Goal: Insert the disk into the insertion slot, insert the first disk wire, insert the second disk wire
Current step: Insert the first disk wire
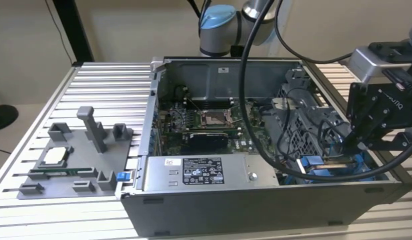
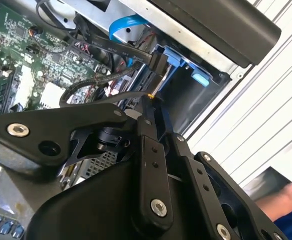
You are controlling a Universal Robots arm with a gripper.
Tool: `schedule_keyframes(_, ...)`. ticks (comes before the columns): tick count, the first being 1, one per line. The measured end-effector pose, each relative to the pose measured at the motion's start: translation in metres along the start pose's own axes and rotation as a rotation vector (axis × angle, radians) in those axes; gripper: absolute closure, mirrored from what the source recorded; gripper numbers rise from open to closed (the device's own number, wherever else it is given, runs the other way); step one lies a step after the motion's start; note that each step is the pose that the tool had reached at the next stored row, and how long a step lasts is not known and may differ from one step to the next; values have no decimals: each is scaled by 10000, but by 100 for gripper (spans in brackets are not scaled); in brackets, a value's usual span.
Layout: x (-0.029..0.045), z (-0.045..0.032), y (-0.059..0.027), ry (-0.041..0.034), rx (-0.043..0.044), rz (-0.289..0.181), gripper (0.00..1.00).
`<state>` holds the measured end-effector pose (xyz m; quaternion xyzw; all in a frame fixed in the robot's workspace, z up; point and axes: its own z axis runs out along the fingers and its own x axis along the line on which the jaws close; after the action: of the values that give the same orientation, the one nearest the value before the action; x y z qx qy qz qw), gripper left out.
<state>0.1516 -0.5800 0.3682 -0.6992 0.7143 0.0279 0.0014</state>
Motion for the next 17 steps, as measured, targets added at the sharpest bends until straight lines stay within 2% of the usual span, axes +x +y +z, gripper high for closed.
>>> schedule_keyframes(8,-53,59,-14,-16,-6,-18,100)
schedule_keyframes(10,-60,76,-16,-21,18,-40,100)
schedule_keyframes(12,-65,88,-16,-25,113,-54,100)
schedule_keyframes(15,-65,106,-17,-46,319,-66,100)
schedule_keyframes(16,-65,116,-17,-58,369,-68,100)
schedule_keyframes(17,-64,129,-16,-71,381,-68,100)
